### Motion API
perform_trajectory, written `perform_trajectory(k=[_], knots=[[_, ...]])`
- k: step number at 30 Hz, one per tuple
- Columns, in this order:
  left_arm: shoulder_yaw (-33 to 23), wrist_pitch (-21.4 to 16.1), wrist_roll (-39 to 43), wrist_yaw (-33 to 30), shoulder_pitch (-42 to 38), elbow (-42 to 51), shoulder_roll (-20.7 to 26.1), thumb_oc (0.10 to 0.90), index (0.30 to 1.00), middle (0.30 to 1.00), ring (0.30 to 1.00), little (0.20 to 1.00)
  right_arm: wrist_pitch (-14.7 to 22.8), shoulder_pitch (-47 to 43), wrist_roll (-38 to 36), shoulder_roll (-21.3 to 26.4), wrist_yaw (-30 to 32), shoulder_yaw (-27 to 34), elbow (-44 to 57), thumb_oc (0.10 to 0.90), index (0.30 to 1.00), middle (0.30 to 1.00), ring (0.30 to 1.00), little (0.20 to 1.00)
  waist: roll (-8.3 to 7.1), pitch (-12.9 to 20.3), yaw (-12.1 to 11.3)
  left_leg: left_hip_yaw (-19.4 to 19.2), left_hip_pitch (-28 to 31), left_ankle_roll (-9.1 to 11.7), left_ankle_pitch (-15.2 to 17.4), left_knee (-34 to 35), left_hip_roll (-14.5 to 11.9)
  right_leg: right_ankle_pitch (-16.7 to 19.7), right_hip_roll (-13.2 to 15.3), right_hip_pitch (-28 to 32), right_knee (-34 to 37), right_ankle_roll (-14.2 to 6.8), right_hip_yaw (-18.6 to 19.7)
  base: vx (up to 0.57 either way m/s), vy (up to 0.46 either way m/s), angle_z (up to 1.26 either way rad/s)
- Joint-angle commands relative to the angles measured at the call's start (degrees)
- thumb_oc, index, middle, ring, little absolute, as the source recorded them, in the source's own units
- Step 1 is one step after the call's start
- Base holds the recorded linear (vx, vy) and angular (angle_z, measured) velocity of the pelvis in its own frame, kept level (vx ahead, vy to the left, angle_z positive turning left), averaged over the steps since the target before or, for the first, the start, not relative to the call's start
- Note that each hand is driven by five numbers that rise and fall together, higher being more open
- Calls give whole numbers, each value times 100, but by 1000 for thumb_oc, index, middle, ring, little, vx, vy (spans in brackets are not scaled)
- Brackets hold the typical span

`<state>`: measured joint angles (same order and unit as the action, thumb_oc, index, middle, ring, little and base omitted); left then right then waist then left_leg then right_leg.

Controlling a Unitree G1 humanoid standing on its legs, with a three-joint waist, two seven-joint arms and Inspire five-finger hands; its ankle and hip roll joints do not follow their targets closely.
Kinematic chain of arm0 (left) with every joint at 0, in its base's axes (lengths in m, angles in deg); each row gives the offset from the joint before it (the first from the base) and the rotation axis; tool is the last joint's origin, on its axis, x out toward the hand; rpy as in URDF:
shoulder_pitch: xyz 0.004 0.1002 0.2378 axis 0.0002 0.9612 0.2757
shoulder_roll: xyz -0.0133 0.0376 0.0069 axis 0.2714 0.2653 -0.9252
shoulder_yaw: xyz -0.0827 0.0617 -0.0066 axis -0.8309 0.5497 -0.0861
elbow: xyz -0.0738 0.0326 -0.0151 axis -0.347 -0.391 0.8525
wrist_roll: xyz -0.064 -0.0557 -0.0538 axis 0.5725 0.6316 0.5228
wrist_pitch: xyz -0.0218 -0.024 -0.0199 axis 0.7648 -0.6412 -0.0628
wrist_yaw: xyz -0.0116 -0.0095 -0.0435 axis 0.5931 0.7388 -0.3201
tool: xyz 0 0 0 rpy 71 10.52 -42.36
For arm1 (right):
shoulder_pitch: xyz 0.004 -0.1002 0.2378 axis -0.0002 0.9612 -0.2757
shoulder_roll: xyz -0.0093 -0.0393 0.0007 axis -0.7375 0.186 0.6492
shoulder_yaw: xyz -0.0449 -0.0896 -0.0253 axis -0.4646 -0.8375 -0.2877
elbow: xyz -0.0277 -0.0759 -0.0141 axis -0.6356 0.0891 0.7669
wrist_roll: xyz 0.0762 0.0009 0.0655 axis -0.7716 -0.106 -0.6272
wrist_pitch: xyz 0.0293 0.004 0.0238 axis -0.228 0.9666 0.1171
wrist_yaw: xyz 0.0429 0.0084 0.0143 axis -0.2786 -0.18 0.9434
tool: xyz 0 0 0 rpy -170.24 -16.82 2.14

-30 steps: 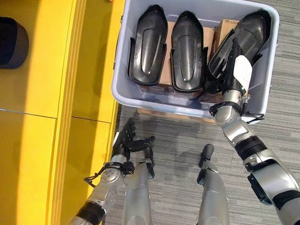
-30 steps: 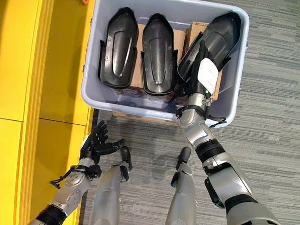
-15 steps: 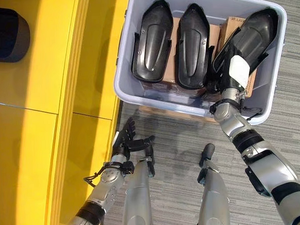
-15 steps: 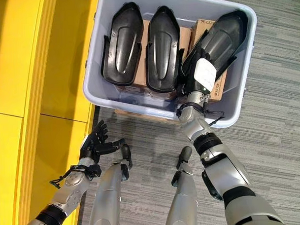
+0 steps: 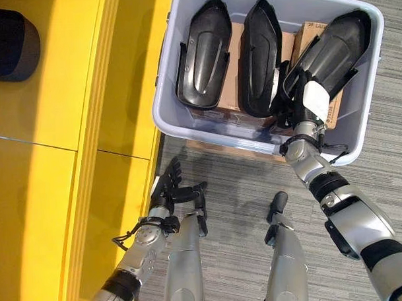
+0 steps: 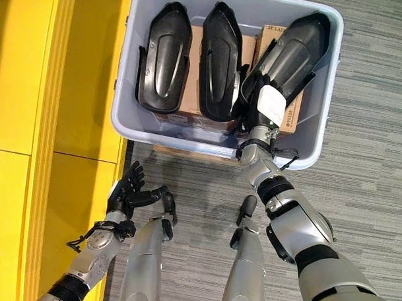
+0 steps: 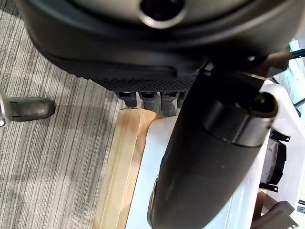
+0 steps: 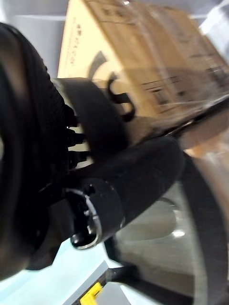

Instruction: Move parts from the plastic box to the shelf.

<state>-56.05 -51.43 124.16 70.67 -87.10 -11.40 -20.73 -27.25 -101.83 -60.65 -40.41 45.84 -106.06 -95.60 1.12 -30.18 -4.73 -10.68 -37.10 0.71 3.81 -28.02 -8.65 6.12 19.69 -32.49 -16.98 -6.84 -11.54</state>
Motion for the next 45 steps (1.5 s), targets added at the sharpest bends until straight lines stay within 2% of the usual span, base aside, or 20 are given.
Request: perform_trajectory(k=[1,6,11,12,16,27,37,45], knots=[[46,-482,145,-16,144,660,120,900,1000,1000,1000,1000,210,-123,-514,80,-313,-193,-105,400,300,300,300,300,205,38,-147,174,216,279,247,144,-141,-584,238,156,-638,-161,249,0,0,0],[-22,-484,139,-54,143,602,117,900,1000,1000,1000,1000,267,77,-564,184,-308,-171,486,400,300,300,300,300,140,40,-102,170,380,278,251,186,-132,-562,241,295,-608,-180,248,0,0,0],[-139,-467,107,-36,178,556,117,900,1000,1000,1000,1000,296,518,-391,480,-289,6,1571,400,300,300,300,300,42,76,-35,180,671,295,232,339,-128,-530,243,593,-487,-213,232,-12,-3,0],[-149,-462,103,-31,188,554,102,900,1000,1000,1000,1000,297,632,-355,530,-286,70,1732,400,300,300,300,300,16,89,-19,139,661,243,77,399,-109,-392,263,600,-406,-168,192,-60,-13,0],[-212,-421,70,-6,244,519,78,900,1000,1000,1000,1000,312,1040,-183,680,-276,257,2398,400,300,300,300,300,-64,212,11,149,846,250,55,515,-109,-370,256,805,-286,-188,146,-14,-3,0],[-322,-304,-111,132,450,422,47,900,1000,1000,1000,1000,339,1740,399,831,-346,639,3487,400,300,300,300,300,-158,487,18,186,1362,313,-13,733,-166,-373,230,1383,-22,-216,53,12,-15,-1],[-525,-157,-295,462,776,248,-96,900,1000,1000,1000,1000,575,2240,1094,1231,-900,885,4644,400,300,300,300,300,-267,974,140,96,2256,447,-243,1325,-309,-463,156,2069,327,-270,-17,55,-33,-1],[-700,-68,-327,649,1026,154,-227,900,1000,1000,1000,1000,795,2428,1320,1441,-1420,897,5279,400,300,300,300,300,-321,1337,229,-26,2777,507,-401,1672,-422,-513,58,2358,458,-280,0,48,-54,-7]])
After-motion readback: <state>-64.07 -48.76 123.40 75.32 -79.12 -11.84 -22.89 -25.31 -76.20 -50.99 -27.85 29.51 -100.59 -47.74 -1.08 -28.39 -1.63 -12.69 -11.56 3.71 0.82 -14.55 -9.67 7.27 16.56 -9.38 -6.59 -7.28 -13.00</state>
